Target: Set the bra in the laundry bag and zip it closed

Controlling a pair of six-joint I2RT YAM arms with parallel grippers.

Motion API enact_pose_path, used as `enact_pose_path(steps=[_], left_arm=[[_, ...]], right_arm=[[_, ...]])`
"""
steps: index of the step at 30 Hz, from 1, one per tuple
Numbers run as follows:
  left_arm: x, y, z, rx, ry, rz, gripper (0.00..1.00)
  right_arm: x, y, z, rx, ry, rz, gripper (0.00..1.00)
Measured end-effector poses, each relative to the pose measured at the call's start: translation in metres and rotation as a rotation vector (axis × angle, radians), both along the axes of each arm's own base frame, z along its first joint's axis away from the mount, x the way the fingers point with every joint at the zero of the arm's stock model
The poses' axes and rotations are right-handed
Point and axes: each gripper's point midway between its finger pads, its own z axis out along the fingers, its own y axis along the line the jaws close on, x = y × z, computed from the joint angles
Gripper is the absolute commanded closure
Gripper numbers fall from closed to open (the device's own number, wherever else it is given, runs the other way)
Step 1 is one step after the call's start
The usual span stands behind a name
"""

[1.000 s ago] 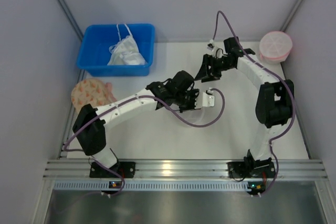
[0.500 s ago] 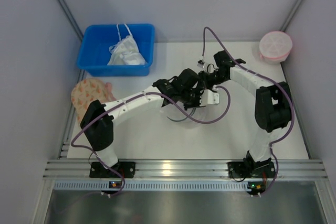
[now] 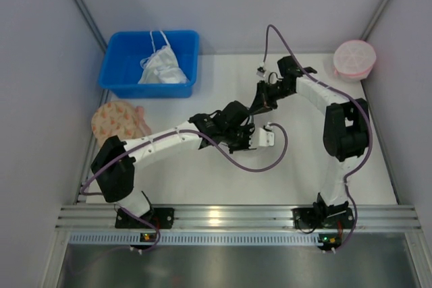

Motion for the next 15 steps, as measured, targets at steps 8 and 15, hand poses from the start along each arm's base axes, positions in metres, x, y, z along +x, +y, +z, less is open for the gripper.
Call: enact_pose_path(steps=[8, 15], left_arm=[[-0.004, 0.004, -0.003, 0.023, 0.009, 0.057, 1.0], [0.013, -0.027, 0.009, -0.001, 0.006, 0.104, 1.0]], right_arm=[[0.01, 0.001, -0.007, 0.0, 0.017, -0.012, 0.36], [0.017, -0.025, 0.011, -0.062, -0.113, -0.036, 0.35]])
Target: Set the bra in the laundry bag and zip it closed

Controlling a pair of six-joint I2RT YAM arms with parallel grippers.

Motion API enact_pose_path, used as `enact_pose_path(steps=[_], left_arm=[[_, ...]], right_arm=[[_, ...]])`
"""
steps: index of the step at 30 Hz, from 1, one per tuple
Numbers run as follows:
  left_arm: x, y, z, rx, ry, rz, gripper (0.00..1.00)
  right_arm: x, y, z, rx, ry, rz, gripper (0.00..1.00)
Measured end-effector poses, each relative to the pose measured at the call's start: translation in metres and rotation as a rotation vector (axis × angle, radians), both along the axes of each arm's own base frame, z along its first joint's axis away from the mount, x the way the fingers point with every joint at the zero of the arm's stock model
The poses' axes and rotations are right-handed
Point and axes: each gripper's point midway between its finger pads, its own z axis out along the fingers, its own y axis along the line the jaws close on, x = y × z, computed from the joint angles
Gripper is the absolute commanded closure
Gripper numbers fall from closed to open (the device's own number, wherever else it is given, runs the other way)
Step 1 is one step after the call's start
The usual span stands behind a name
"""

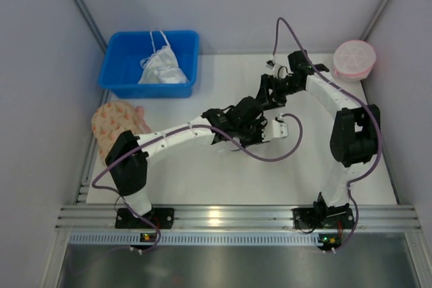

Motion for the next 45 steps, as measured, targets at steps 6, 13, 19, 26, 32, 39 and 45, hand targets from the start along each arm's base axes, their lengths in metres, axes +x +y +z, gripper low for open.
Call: enact_pose_path(steps=[6, 13, 19, 26, 32, 39, 45], left_arm=[[0.017, -0.012, 0.004, 0.003, -0.036, 0.035, 1.0], [0.026, -0.015, 0.006, 0.011, -0.067, 0.042, 1.0], [0.021, -0.015, 0.005, 0.003, -0.053, 0.023, 1.0], [-0.006, 0.01, 0.004, 0.012, -0.012, -0.025, 1.0], [-0.023, 0.026, 0.0, 0.024, 0.019, -0.036, 1.0], [-0.038, 0.027, -0.003, 0.034, 0.096, -0.021, 1.0], [-0.029, 0.015, 0.008, 0.023, 0.081, 0.012, 1.0]], right_arm=[[-0.023, -0.008, 0.015, 0.001, -0.014, 0.015, 0.42], [-0.062, 0.003, -0.012, -0.026, 0.085, 0.087, 0.83], [-0.06, 0.011, -0.005, -0.025, 0.07, 0.111, 1.0], [-0.035, 0.018, 0.004, -0.016, 0.031, 0.106, 1.0], [-0.029, 0.024, -0.005, 0.005, 0.089, 0.091, 0.85], [-0.017, 0.027, 0.002, 0.004, 0.043, 0.079, 0.34], [-0.01, 0.008, 0.01, -0.033, -0.016, 0.06, 0.23]])
